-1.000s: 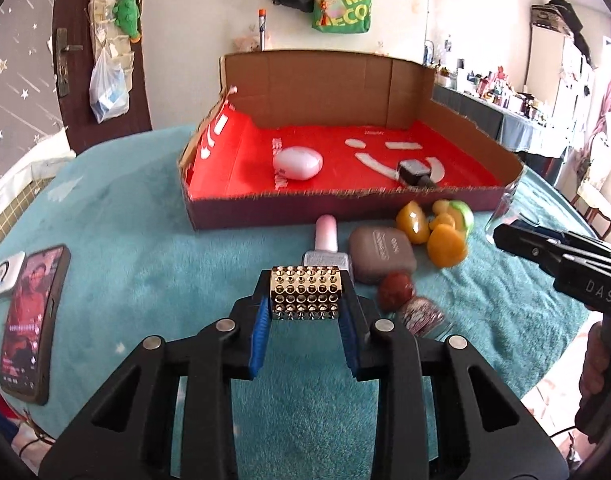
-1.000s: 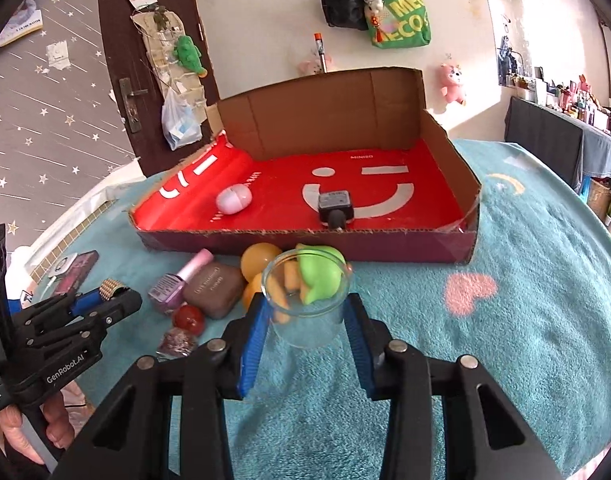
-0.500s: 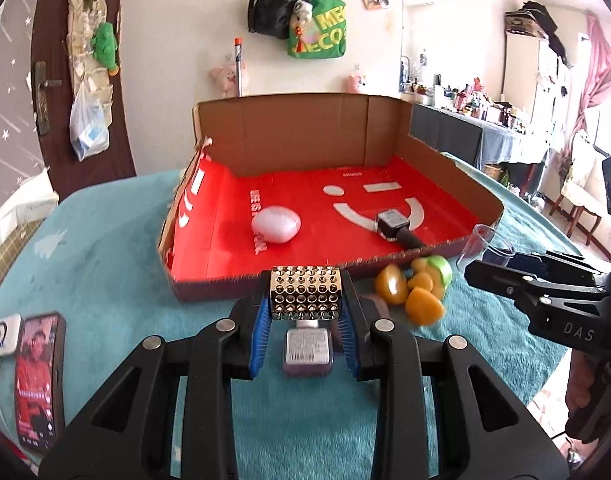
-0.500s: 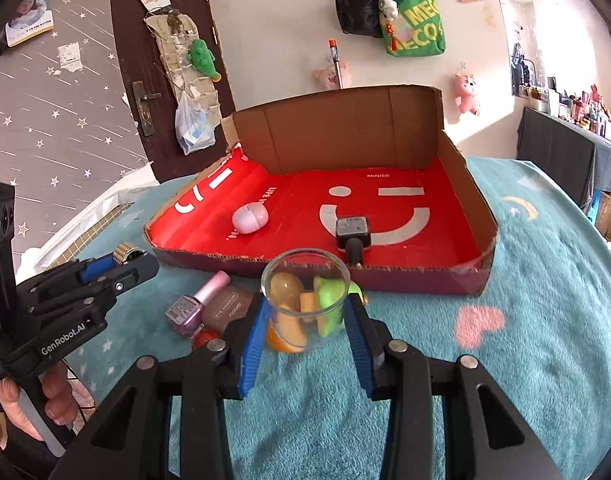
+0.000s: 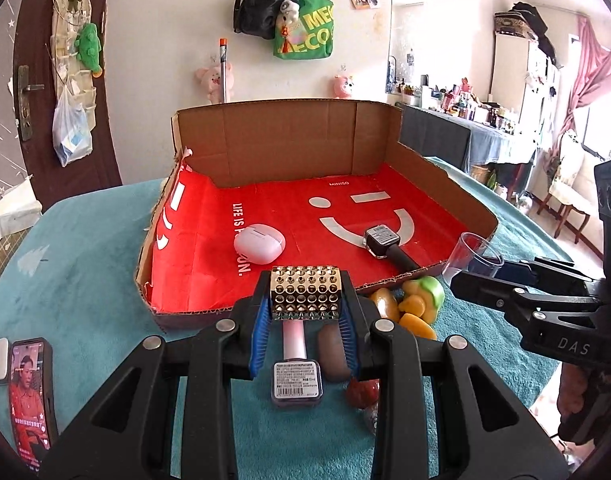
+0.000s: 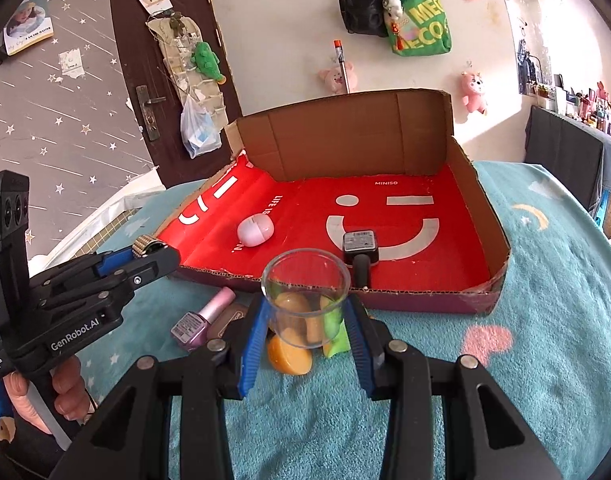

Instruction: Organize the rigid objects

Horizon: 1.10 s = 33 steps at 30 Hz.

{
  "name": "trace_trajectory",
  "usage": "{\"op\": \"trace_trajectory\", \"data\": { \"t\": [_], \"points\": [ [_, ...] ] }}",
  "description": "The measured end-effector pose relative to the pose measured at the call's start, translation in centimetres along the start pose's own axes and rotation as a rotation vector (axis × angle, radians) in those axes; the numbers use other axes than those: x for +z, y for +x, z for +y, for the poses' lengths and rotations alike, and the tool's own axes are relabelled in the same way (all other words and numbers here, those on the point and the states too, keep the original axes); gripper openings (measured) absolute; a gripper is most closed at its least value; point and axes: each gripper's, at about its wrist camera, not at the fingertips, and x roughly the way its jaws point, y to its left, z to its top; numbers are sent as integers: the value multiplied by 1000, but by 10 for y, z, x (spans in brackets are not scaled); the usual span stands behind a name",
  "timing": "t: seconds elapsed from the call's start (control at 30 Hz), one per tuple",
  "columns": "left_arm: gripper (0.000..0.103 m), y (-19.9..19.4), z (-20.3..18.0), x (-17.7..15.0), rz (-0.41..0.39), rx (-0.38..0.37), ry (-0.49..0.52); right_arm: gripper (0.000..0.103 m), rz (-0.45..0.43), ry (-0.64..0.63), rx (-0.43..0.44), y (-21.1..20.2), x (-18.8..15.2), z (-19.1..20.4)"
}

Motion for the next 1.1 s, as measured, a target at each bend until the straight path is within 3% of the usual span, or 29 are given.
{"op": "trace_trajectory", "data": {
  "t": [0.53,1.1],
  "points": [
    [28,15,8,21,7,-6,20,41,14,-5,17,10,20,-6],
    [28,71,25,38,149,-70,-28,41,90,13,34,49,47,-17]
  ]
}}
